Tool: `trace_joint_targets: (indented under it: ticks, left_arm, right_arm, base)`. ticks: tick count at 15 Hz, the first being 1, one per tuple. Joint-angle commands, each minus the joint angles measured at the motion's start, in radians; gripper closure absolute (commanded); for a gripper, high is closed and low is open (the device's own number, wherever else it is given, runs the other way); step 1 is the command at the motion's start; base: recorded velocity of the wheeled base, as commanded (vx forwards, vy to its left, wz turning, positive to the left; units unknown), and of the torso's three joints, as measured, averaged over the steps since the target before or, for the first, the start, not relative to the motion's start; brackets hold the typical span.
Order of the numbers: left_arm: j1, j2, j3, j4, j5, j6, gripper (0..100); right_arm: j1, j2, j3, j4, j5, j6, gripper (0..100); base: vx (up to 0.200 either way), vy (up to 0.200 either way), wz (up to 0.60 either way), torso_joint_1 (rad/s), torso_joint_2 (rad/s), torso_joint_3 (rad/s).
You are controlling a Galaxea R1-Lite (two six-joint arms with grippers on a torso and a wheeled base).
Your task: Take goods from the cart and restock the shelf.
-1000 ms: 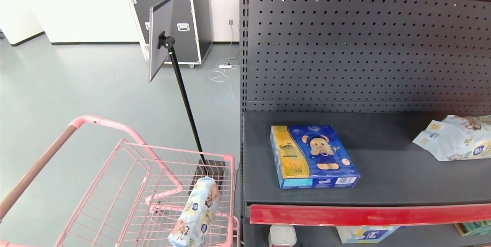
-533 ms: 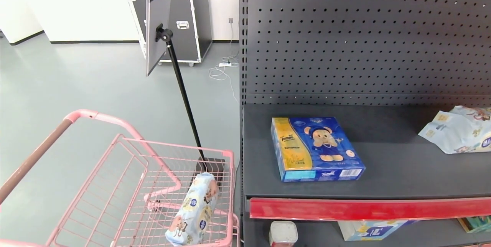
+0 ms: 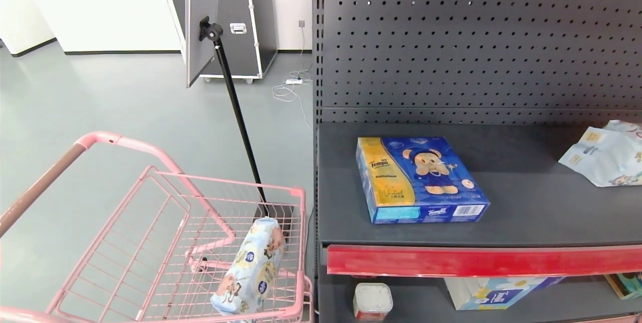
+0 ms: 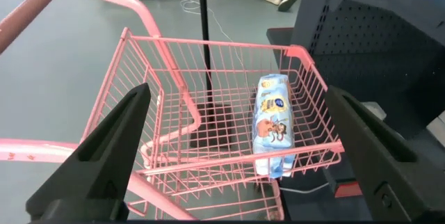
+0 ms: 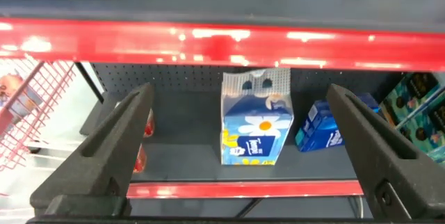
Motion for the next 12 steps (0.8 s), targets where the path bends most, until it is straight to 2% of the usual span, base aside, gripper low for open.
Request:
trace_joint_targets:
  ticks: [1, 6, 12]
  left_arm:
    - [0.000, 0.001, 0.000, -0.001, 0.000, 0.000, 0]
    - [0.000, 0.001, 0.000, -0.001, 0.000, 0.000, 0]
    - [0.000, 0.001, 0.000, -0.001, 0.000, 0.000, 0]
  right_arm:
    - [0.000, 0.000, 0.000, -0.001, 0.000, -0.001, 0]
    - [0.000, 0.000, 0.000, 0.000, 0.000, -0.001, 0]
    - [0.000, 0.000, 0.000, 0.000, 0.000, -0.001, 0]
  base:
    - [0.000, 0.000, 0.00, -0.139, 0.38, 0.232]
    - [0.000, 0.000, 0.00, -0.143, 0.39, 0.248]
    - [0.000, 0.000, 0.00, -0.172, 0.53, 0.351]
